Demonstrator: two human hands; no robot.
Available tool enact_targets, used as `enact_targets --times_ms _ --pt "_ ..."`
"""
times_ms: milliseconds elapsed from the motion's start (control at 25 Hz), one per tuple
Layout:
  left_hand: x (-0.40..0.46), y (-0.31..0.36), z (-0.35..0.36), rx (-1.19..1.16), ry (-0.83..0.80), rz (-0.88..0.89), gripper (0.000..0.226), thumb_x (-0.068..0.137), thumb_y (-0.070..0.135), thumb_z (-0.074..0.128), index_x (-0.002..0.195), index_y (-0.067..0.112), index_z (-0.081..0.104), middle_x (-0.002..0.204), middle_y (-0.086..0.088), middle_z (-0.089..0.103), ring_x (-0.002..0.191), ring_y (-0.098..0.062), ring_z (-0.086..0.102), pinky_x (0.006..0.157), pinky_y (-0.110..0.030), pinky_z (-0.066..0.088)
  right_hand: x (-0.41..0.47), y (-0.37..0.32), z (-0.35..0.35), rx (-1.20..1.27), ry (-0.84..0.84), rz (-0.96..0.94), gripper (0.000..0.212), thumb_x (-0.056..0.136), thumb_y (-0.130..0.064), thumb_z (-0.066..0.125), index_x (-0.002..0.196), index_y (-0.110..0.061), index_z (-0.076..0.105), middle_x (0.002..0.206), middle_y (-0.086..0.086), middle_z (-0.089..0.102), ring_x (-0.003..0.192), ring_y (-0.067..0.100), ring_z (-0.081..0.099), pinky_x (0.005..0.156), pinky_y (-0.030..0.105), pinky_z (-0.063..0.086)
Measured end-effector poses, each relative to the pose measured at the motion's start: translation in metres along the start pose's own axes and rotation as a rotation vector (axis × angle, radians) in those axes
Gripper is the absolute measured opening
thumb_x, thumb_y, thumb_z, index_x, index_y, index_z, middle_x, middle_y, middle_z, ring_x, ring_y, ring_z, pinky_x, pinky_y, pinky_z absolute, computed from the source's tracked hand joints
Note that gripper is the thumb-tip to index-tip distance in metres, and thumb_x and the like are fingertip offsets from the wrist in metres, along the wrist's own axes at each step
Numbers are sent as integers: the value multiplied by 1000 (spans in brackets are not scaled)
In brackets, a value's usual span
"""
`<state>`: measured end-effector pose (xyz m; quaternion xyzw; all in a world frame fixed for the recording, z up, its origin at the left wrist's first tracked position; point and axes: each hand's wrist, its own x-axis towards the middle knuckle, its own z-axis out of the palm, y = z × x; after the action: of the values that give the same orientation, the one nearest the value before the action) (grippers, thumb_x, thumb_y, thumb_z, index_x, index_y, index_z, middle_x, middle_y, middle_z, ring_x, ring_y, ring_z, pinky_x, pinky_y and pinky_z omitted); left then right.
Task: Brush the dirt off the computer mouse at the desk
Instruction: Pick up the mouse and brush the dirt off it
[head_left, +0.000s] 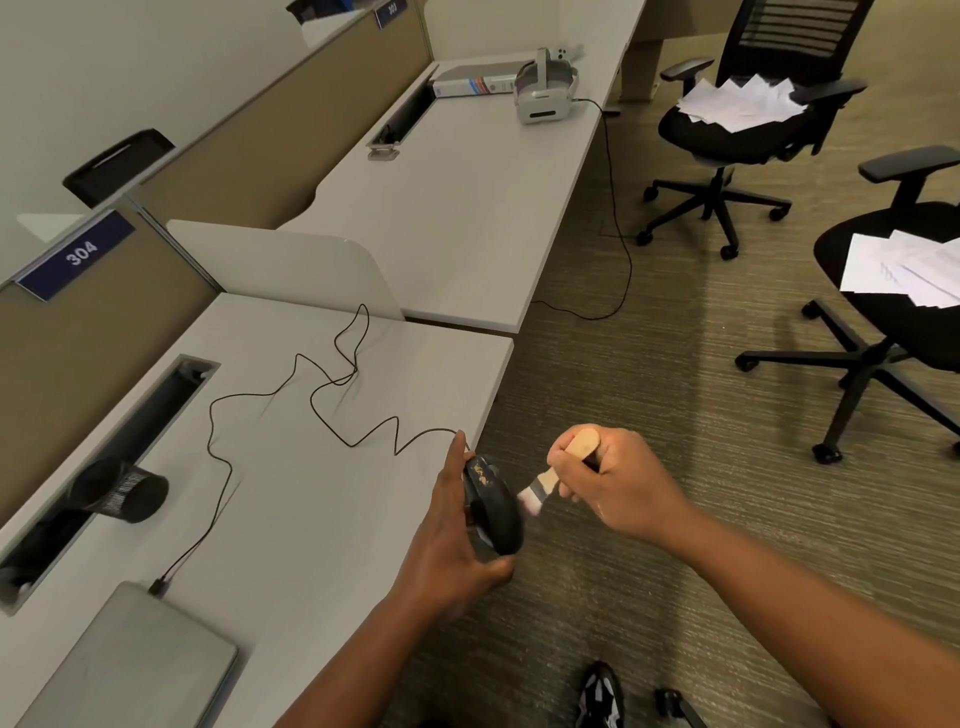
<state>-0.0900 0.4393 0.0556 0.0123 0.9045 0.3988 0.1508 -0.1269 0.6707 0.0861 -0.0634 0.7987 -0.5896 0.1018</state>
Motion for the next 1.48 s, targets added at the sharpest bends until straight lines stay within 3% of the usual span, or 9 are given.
enact_targets --times_ms 120,240,360,520,720,960,1160,1280,1480 --pt "-1 1 1 -8 -11 5 152 68 24 100 146 74 -21 173 16 16 142 -26 55 107 -49 57 -1 0 3 121 38 -31 13 101 -25 64 92 -31 73 77 9 74 74 46 66 63 60 54" --pt "-3 1 1 -26 -18 17 153 68 22 100 143 77 -22 171 20 17 141 -26 56 105 -46 58 -1 1 5 130 -4 -64 7 99 -28 68 96 -33 74 79 10 73 75 45 65 65 62 53" --pt "-5 1 0 -45 -49 9 153 70 19 99 143 76 -23 169 26 16 141 -26 56 104 -44 59 1 -3 -2 162 -24 -46 4 94 -27 74 91 -24 76 75 9 70 66 26 59 62 51 52" --pt "-7 1 0 -75 -149 17 154 71 16 97 149 68 -25 149 57 5 143 -21 53 107 -46 57 8 -8 -16 193 -65 32 7 94 -17 75 90 -12 75 69 6 61 61 20 51 56 34 43" --pt "-8 3 1 -48 -193 24 155 70 14 98 150 69 -24 168 31 13 139 -17 57 106 -50 58 14 -13 -19 46 -214 55 8 93 -6 66 92 -11 72 60 -7 55 50 6 44 47 22 36" --pt "-12 5 5 -80 -231 35 151 70 14 98 155 64 -16 151 56 7 141 -19 55 106 -50 58 20 -7 -13 -57 -139 53 6 89 -14 70 90 -19 72 57 -11 57 50 4 45 52 26 40" --pt "-12 4 4 -91 -202 26 154 70 11 97 149 71 -22 166 33 18 141 -18 55 106 -49 58 15 5 -4 11 -80 15 7 91 -13 69 91 -19 72 58 -10 60 50 5 47 51 26 40" --pt "-13 6 3 -119 -207 17 154 70 10 97 147 74 -21 166 31 19 135 -18 61 101 -52 60 10 12 3 8 -38 -38 8 92 -16 70 89 -22 72 61 -9 61 52 6 49 51 29 41" --pt "-13 7 3 -152 -208 52 148 68 13 98 141 84 -8 169 35 -5 142 -24 55 105 -51 58 5 20 14 -47 53 -165 10 93 -15 70 91 -24 74 74 -16 68 64 4 60 59 25 48"
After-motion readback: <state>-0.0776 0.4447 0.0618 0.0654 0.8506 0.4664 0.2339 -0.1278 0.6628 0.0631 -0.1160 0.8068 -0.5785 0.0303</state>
